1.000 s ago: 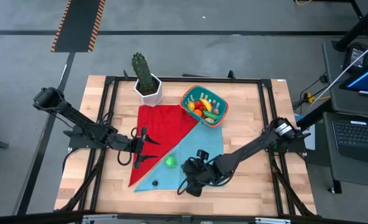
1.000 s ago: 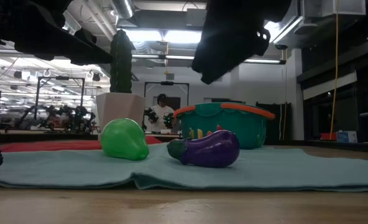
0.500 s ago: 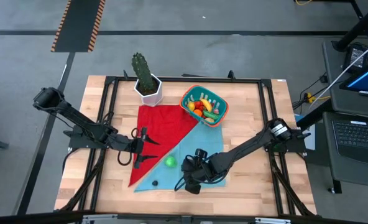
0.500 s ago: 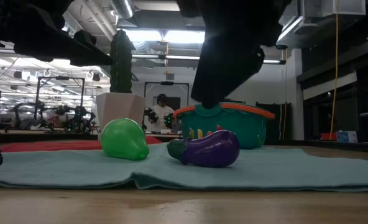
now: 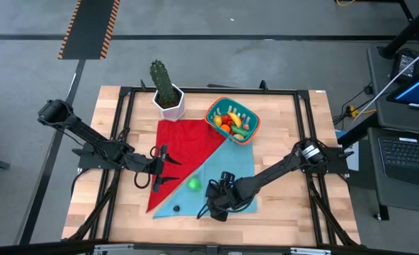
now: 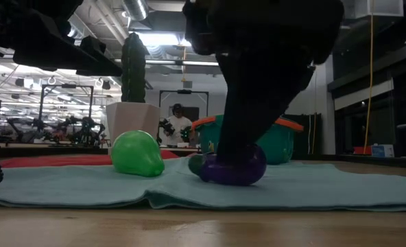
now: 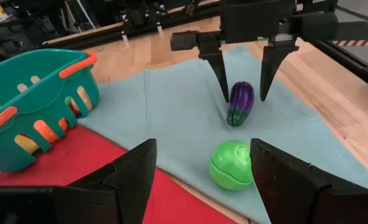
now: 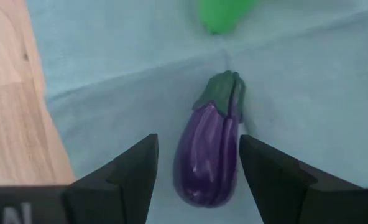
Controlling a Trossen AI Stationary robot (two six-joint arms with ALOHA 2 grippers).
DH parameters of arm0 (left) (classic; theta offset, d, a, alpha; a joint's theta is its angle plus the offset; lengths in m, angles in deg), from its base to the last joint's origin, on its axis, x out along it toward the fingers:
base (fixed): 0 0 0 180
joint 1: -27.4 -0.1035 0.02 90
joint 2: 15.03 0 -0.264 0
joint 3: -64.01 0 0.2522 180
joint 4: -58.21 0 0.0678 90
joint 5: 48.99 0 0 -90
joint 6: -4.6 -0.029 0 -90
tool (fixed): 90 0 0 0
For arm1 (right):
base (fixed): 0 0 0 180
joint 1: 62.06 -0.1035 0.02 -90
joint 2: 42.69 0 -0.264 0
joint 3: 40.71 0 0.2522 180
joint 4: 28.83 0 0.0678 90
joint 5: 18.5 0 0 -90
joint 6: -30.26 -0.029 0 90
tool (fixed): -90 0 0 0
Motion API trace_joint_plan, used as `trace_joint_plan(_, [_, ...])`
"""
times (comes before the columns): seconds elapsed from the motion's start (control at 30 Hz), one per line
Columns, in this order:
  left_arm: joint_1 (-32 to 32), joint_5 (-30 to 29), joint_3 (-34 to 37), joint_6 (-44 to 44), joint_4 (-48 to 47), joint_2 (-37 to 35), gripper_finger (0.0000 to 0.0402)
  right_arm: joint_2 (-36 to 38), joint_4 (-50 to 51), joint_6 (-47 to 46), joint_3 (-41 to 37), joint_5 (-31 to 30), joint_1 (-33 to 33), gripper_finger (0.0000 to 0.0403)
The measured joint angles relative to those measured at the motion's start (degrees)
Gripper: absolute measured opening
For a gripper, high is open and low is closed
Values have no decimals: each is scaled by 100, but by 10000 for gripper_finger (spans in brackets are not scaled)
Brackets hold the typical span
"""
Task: Pick and placing Produce into tupperware
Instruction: Put the violet eggplant into the blue basket
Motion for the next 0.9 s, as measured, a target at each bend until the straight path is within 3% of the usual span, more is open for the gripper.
trace_joint_plan(0.9, [0, 2, 0, 11, -73, -2, 247, -94, 127, -11, -7, 237, 146, 227])
